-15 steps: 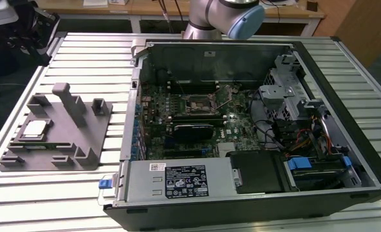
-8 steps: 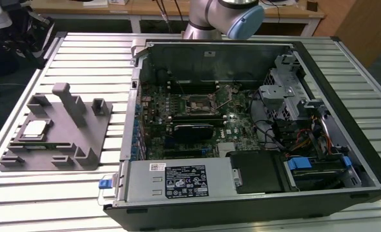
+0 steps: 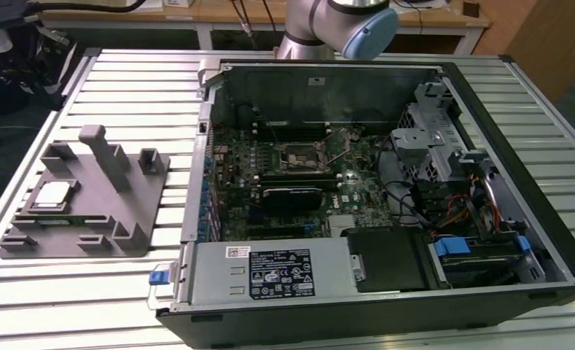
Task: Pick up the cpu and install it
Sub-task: 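Reach for the cpu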
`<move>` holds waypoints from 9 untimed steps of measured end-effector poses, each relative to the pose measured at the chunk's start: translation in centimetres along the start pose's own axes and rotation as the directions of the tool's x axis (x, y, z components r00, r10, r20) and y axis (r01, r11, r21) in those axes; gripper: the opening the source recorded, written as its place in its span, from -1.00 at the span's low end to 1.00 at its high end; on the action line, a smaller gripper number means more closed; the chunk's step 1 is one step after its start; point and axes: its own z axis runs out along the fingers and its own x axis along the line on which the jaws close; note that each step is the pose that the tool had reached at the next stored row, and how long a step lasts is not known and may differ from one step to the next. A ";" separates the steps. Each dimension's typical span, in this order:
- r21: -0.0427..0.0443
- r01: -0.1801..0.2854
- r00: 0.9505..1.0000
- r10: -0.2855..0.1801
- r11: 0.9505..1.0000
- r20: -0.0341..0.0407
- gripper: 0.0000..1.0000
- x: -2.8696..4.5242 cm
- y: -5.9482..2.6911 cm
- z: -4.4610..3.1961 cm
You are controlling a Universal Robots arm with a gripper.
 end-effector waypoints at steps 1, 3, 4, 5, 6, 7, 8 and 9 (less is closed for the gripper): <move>0.000 0.000 1.000 0.000 1.000 0.000 -0.79 0.13 -0.02 0.13; 0.000 0.000 1.000 0.000 1.000 0.000 -0.79 0.42 -0.06 0.40; 0.000 0.000 1.000 0.000 1.000 0.000 -0.79 0.55 -0.09 0.55; 0.000 0.000 1.000 0.000 1.000 0.000 -0.79 0.69 -0.12 0.69; 0.000 0.000 1.000 0.000 1.000 0.000 -0.79 0.84 -0.15 0.84; 0.000 0.000 1.000 0.000 1.000 0.000 -0.79 0.98 -0.18 0.98; 0.000 0.000 1.000 0.000 1.000 0.000 -0.79 1.12 -0.21 1.11; 0.000 0.000 1.000 0.000 1.000 0.000 -0.79 1.25 -0.24 1.25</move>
